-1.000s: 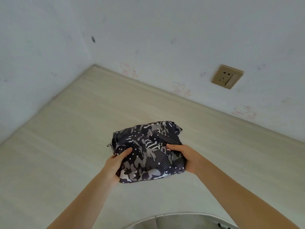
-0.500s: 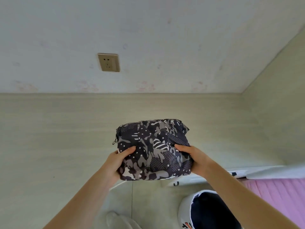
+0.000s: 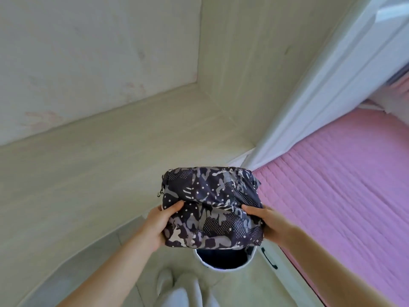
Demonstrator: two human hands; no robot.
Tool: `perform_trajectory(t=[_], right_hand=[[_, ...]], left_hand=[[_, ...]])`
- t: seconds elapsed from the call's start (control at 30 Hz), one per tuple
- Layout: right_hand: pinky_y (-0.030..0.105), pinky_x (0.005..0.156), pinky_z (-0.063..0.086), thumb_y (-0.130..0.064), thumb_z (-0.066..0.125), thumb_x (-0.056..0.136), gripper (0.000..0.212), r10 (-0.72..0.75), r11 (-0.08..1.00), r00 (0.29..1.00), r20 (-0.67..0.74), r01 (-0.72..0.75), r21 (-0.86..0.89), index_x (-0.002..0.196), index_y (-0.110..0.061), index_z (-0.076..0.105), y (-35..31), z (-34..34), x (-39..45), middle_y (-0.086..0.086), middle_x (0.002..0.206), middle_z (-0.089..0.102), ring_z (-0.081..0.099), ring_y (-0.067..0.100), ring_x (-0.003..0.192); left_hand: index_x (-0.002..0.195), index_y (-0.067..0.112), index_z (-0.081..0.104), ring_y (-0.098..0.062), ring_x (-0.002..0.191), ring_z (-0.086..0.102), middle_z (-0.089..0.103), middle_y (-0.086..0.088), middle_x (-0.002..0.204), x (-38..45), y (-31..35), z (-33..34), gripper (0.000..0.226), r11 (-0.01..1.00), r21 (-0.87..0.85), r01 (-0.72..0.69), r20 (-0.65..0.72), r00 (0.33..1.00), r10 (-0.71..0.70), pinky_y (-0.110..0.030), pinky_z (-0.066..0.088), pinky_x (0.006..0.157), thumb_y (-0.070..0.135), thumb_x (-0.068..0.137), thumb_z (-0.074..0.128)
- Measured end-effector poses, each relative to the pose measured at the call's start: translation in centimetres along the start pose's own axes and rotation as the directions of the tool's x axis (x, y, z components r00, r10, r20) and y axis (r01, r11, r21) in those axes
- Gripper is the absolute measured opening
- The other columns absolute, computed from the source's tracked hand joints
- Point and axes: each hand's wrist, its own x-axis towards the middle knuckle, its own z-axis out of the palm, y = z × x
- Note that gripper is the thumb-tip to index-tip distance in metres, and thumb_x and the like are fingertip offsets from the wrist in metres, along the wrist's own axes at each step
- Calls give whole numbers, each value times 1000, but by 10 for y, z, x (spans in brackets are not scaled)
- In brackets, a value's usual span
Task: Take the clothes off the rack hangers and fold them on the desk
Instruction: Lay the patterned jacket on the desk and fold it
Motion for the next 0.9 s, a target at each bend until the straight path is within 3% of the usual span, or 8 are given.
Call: perform_trajectory(t=[0.07, 0.2, 0.4, 0.53, 0.63, 0.77, 0.9], right_hand=[[42, 81, 58, -14, 74, 78, 45, 11, 997, 998, -67, -6, 78, 117, 2, 60, 21, -38, -2, 24, 114, 67, 68, 34, 94], [47, 95, 51, -15, 72, 80, 44, 46, 986, 991, -127, -25, 162, 120, -1, 59, 57, -70, 4, 20, 115, 68, 64, 37, 109], [48, 94, 52, -16, 69, 86, 37, 124, 956, 964, -235, -53, 290, 119, -2, 59, 139, -116, 50, 19, 113, 69, 65, 37, 107], [48, 88, 55, -15, 69, 88, 33, 224, 934, 918, -326, -106, 342, 115, 1, 60, 195, -130, 101, 22, 107, 70, 68, 36, 97], [51, 87, 55, -16, 70, 88, 31, 312, 911, 871, -379, -161, 379, 113, 0, 60, 232, -138, 143, 20, 99, 73, 70, 36, 91], [52, 89, 54, -21, 70, 87, 28, 435, 869, 825, -361, -279, 409, 106, -1, 63, 270, -151, 199, 19, 94, 74, 70, 35, 91], [54, 90, 53, -29, 70, 85, 35, 515, 833, 804, -297, -388, 396, 105, -1, 64, 291, -165, 248, 20, 98, 73, 69, 37, 94]], left_hand=[[109, 5, 67, -35, 88, 72, 75, -16, 96, 20, -18, 31, 31, 997, 67, 31, 50, 998, -34, -42, 57, 74, 20, 83, 73], [111, 1, 66, -37, 94, 70, 73, -19, 102, 46, -42, 49, 33, 984, 154, 86, 92, 991, -101, -45, 56, 79, 23, 87, 69], [115, 1, 65, -35, 95, 70, 73, -19, 103, 120, -101, 66, 33, 924, 341, 172, 94, 972, -216, -43, 55, 79, 22, 90, 66], [110, 4, 65, -32, 88, 72, 74, -18, 98, 177, -153, 66, 24, 863, 479, 160, 54, 976, -211, -38, 56, 71, 19, 92, 64], [109, 6, 66, -31, 84, 73, 75, -14, 92, 219, -191, 63, 22, 788, 587, 185, -9, 975, -222, -42, 57, 75, 21, 94, 63], [109, 5, 65, -35, 81, 72, 75, -16, 88, 279, -232, 58, 29, 717, 635, 288, -118, 953, -279, -49, 58, 80, 25, 89, 67], [107, 7, 64, -35, 80, 72, 75, -15, 83, 330, -257, 53, 31, 661, 663, 350, -178, 932, -315, -43, 58, 78, 27, 84, 65]])
